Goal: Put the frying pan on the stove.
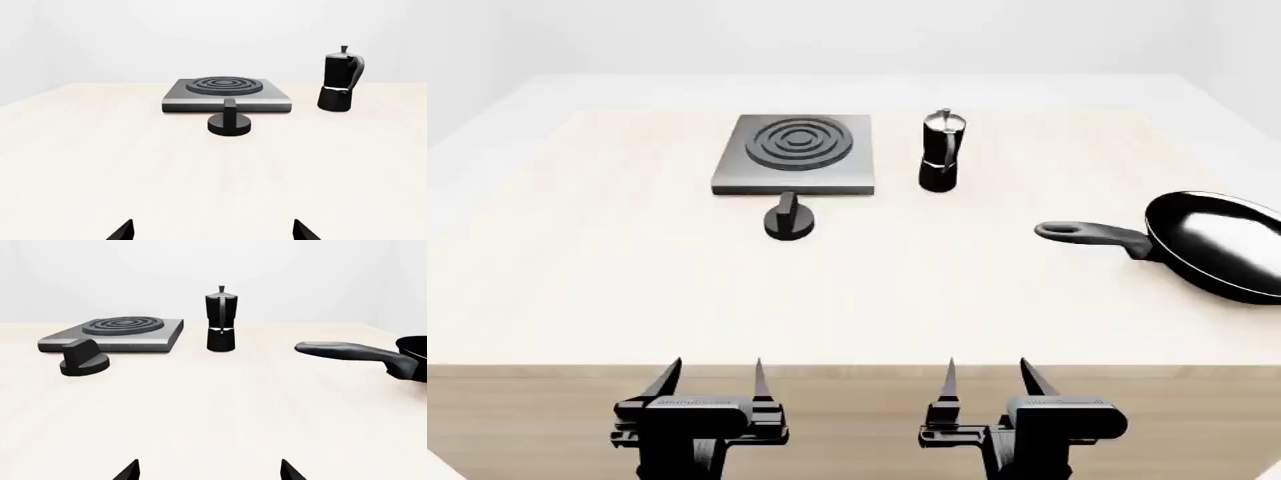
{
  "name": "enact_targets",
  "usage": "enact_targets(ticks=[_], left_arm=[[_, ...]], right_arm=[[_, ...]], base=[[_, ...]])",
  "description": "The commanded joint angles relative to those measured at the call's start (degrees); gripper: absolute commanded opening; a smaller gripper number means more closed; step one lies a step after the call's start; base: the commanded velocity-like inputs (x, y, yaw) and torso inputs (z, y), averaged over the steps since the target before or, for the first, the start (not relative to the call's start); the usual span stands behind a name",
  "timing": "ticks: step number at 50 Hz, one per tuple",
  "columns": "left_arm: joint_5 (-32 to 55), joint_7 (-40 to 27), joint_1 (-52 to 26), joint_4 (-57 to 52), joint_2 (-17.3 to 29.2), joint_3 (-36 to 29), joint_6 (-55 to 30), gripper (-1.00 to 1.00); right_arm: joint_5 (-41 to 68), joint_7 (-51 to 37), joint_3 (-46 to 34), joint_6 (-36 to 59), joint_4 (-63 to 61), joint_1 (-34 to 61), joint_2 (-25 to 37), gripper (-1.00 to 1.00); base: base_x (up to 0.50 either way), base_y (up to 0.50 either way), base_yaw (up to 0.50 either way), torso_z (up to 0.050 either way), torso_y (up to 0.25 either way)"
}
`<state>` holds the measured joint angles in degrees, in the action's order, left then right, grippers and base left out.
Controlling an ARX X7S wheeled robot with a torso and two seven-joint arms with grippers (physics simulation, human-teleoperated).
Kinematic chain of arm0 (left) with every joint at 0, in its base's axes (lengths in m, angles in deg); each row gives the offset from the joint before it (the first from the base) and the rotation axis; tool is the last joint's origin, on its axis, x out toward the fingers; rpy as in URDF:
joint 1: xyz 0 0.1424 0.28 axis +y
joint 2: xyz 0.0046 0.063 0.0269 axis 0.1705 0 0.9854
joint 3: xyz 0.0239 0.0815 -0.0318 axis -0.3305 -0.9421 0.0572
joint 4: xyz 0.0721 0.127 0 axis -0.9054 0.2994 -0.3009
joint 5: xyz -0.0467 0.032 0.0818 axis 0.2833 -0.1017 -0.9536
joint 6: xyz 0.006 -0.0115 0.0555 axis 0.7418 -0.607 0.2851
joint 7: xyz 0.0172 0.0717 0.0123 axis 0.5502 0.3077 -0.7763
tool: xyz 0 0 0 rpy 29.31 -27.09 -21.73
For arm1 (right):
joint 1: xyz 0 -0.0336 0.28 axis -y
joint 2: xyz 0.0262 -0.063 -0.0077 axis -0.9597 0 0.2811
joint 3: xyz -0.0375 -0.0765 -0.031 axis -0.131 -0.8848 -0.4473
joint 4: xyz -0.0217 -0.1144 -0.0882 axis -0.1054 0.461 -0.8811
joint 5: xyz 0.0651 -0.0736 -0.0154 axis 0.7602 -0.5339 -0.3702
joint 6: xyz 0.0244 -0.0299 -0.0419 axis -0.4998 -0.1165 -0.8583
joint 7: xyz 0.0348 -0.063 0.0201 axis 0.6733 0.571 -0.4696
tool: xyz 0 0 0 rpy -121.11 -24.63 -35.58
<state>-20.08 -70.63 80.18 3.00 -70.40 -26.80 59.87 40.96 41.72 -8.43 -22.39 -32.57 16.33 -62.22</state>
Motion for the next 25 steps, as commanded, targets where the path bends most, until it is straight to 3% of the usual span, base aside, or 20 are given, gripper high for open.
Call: enact_targets(ticks=[1,5,12,13,14,15,19,25], left_arm=[[1.0,-1.0,0.1,-0.2,0.9,-1.0,-0.1,1.00],[2.0,-2.1,0.3,-1.0,1.7,-1.8,-0.1,1.00],[3.0,-3.1,0.0,-0.2,2.6,-3.1,0.2,1.00],[3.1,-3.2,0.0,0.0,2.7,-3.2,0.3,1.00],[3.3,-3.4,-0.1,-0.1,2.8,-3.3,0.2,1.00],[3.4,-3.5,0.0,-0.3,2.9,-3.4,0.2,1.00],[4.1,-3.8,0.3,-1.0,3.3,-3.7,-0.2,1.00],[4.6,-4.3,0.7,-2.3,3.9,-4.5,-0.7,1.00]], right_arm=[[2.8,-0.3,-1.0,-1.6,0.0,-0.3,0.7,1.00],[7.5,-0.6,-2.1,-5.6,-7.6,-3.5,1.4,1.00],[15.4,0.2,-2.9,3.0,-9.9,-3.1,2.6,1.00],[12.9,-2.5,-2.9,2.6,-8.5,-2.6,2.1,1.00],[12.6,-1.7,-2.6,-6.0,-5.1,-3.1,1.2,1.00],[10.9,-3.6,-3.4,-2.1,-5.5,-2.5,1.8,1.00],[16.5,-1.7,-3.4,-1.4,-8.9,-3.7,2.6,1.00],[13.5,-4.7,-4.7,0.2,-13.4,-4.7,4.2,1.00]], base=[[0.00,0.00,0.00,0.000,0.000],[0.00,0.00,0.00,0.000,0.000],[0.00,0.00,0.00,0.000,0.000],[0.00,0.00,0.00,0.000,0.000],[0.00,0.00,0.00,0.000,0.000],[0.00,0.00,0.00,0.000,0.000],[0.00,0.00,0.00,0.000,0.000],[0.00,0.00,0.00,0.000,0.000]])
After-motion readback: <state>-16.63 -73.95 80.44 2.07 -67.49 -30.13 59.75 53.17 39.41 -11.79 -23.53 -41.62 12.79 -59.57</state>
